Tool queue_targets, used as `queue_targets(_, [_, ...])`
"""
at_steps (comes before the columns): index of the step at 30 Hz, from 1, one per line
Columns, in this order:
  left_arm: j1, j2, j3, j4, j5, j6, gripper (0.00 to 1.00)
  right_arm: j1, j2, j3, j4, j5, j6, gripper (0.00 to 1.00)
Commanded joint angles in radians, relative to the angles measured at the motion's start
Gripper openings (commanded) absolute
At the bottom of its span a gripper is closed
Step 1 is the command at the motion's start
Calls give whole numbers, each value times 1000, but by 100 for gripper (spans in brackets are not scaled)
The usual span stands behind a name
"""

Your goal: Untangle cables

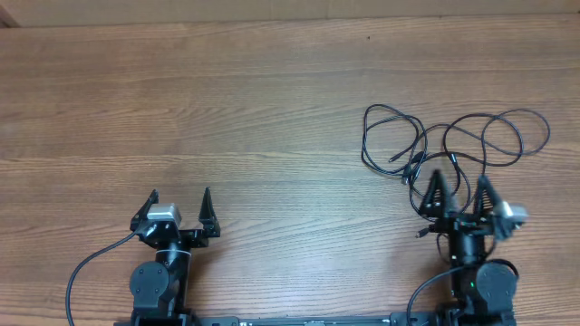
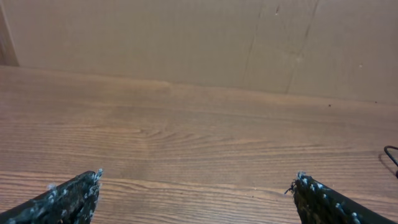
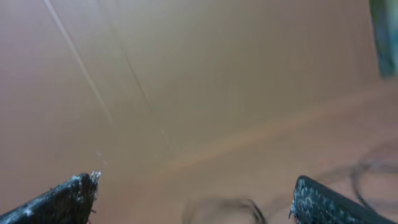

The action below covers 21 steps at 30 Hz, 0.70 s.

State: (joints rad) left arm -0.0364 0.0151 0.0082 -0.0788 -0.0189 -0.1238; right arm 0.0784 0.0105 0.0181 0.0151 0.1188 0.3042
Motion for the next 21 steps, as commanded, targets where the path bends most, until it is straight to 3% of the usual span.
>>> queue_targets(1, [4, -11, -3, 1, 10, 1, 99, -1, -8, -11, -60, -76, -180, 100])
queue_targets(4, [4, -11, -3, 1, 10, 1, 100, -1, -8, -11, -100, -121, -289, 100])
queue_targets(21, [4, -11, -3, 1, 10, 1, 99, -1, -8, -10, -99, -121, -286, 100])
